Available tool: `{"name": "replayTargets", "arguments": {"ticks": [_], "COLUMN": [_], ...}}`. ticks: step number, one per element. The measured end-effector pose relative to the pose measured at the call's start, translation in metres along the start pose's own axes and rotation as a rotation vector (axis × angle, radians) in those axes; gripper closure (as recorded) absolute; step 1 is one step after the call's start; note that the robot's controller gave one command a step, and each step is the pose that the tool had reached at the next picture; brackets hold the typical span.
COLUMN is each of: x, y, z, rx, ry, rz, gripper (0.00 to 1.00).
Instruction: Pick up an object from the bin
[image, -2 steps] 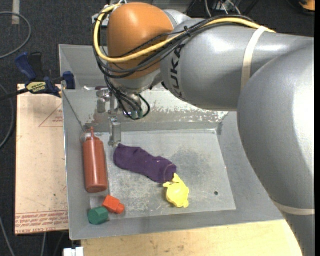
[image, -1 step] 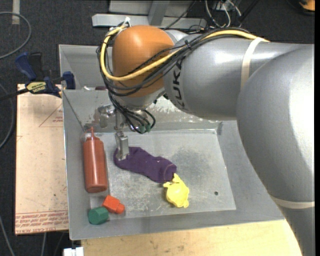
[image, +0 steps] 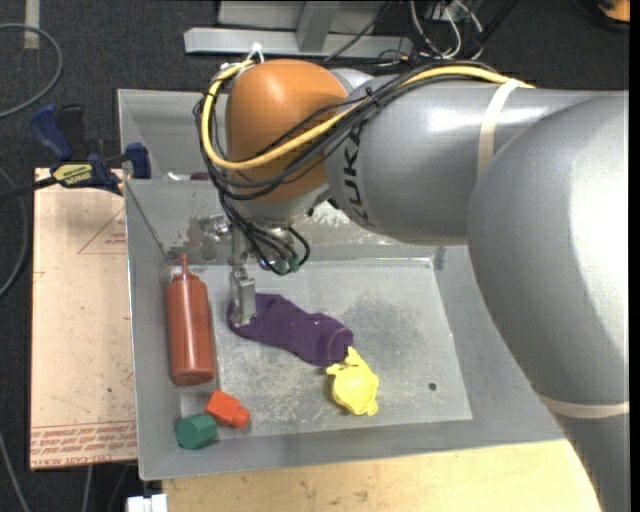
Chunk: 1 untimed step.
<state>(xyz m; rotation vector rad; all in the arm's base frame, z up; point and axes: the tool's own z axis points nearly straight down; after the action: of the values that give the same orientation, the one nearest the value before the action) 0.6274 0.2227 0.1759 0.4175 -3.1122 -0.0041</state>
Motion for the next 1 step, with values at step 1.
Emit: {"name": "replayTargets", "arguments": {"ticks": [1], "x": [0.0028], "y": [-0.0030], "z": [0.0115], "rx": [0.000], "ry": [0.002], "rz": [0.205], "gripper": [0.00]}}
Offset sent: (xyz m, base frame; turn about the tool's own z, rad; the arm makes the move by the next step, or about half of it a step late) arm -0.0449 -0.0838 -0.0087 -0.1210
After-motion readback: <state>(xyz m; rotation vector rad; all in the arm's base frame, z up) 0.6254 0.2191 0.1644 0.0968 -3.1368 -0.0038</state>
